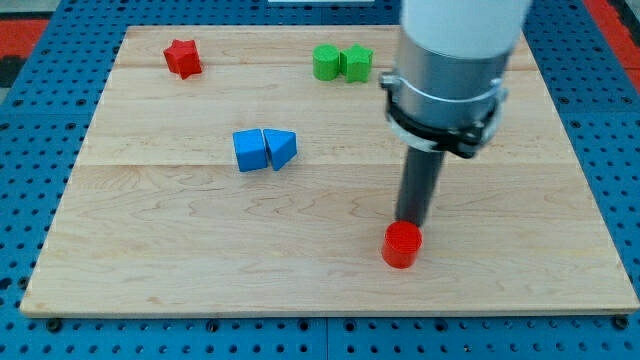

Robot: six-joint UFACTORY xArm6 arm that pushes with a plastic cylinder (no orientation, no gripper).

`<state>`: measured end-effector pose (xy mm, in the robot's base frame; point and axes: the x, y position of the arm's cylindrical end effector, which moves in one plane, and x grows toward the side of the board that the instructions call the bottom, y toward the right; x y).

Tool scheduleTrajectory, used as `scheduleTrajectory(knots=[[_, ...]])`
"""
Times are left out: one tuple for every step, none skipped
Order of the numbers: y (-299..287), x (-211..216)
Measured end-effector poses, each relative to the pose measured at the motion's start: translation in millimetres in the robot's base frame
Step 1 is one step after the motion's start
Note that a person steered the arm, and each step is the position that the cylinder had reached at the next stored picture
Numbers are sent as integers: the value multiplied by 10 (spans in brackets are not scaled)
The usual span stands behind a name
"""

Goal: Place the red circle left to the blue cube

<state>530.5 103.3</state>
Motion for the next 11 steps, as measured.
scheduleTrajectory(knots=[[56,249],[-399,258],[-494,434],[-410,735],[-1011,490],[-1679,35],[-1667,-110],[-1572,-237],[-2040,-547],[-2673,-820],[-2865,-828]])
